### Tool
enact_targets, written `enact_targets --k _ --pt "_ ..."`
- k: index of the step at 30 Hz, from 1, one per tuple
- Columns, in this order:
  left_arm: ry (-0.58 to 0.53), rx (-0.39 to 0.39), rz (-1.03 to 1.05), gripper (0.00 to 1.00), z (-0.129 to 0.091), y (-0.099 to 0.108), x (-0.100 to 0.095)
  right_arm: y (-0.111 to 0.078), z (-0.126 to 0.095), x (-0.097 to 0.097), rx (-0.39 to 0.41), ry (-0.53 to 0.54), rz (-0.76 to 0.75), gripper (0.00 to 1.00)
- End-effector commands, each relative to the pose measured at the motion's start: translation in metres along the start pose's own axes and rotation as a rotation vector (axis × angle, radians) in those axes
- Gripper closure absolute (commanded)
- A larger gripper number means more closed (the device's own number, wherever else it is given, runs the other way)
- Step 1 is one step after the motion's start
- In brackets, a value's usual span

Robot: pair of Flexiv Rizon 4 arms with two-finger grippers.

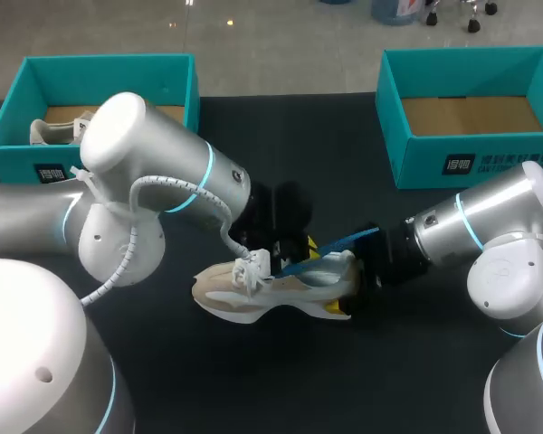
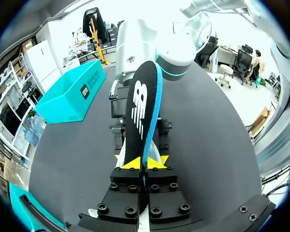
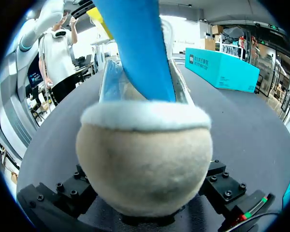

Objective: Take the shoe out of the shoebox, open the shoe tongue, remove and reinsert the insole, then place the shoe into the shoebox

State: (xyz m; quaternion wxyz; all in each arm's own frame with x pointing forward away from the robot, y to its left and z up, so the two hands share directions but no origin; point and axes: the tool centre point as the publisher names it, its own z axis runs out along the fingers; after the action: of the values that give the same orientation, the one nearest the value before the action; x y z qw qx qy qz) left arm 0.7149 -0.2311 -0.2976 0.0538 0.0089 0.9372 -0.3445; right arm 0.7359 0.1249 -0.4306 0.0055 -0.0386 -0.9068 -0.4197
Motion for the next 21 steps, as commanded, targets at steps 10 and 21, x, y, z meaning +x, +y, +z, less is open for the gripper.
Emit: enact_targets --k 10,21 --pt "0.116 0.184 0.038 1.0 -0.027 -0.017 -0.003 -0.004 0.004 0.001 0.004 -0.001 0.001 1.0" --pt "0.163 0.238 0.082 1.0 -0.046 -0.041 0.007 -0.004 0.004 0.001 0.004 -0.001 0.001 1.0"
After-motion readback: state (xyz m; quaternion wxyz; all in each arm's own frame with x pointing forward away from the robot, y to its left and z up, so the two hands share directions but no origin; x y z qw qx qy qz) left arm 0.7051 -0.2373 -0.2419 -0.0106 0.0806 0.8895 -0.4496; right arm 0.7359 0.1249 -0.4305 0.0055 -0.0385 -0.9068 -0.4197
